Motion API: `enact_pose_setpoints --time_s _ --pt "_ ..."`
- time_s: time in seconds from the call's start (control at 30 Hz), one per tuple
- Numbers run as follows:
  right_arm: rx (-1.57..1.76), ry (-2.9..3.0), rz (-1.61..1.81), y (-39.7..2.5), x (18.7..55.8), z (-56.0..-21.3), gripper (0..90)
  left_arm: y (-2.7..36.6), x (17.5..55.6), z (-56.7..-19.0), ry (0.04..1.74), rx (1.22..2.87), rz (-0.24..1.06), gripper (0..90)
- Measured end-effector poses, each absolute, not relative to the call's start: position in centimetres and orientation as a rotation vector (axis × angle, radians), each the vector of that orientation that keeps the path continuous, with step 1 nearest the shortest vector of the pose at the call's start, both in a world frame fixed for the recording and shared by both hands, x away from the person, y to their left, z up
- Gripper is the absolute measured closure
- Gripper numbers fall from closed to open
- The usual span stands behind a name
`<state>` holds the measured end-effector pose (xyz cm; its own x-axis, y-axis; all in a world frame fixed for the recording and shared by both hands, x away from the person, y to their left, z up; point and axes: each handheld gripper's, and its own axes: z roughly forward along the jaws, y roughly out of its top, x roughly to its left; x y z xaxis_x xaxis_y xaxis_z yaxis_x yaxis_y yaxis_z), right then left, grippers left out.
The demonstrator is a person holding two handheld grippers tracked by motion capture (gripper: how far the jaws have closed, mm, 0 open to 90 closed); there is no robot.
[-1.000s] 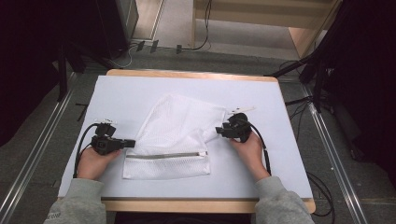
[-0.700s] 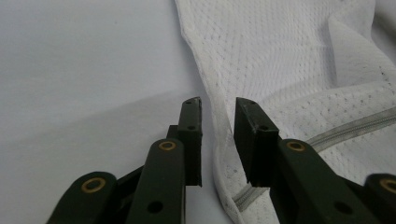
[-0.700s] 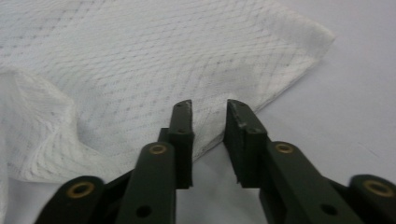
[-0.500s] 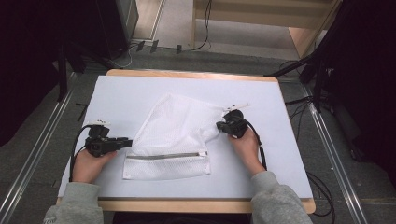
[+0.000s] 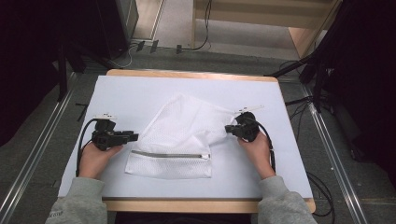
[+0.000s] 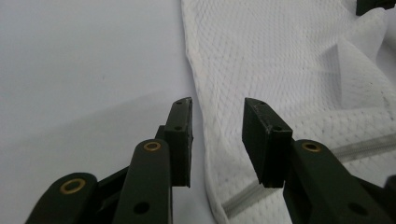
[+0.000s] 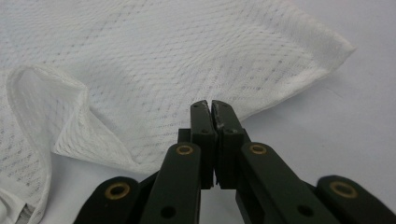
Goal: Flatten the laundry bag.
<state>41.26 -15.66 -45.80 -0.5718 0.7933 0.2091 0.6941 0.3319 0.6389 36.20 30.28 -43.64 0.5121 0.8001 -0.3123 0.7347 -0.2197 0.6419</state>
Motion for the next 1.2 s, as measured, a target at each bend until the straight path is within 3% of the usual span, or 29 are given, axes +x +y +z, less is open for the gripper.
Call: enact_pose_setpoints --time_s 0.4,0.77,0.9,1.07,1.2 --pt "1.355 2.46 1.026 -14.8 41.3 -46.4 90.0 25.8 43.7 -43.5 1.197 2.057 0.113 59.7" --pt "1.35 2.46 1.04 -14.7 41.0 -46.5 89.8 23.8 48.4 -44.5 1.249 2.077 0.127 59.0" --pt "1.353 2.455 1.041 -14.7 41.0 -46.6 89.7 23.0 49.2 -45.1 1.256 2.081 0.104 65.0" --pt "1.35 2.457 1.047 -14.6 41.1 -46.6 89.7 22.6 49.4 -45.6 1.276 2.075 0.103 87.7" --pt "1.348 2.458 1.058 -14.5 41.1 -46.6 89.8 23.2 49.0 -44.6 1.284 2.074 0.144 89.1"
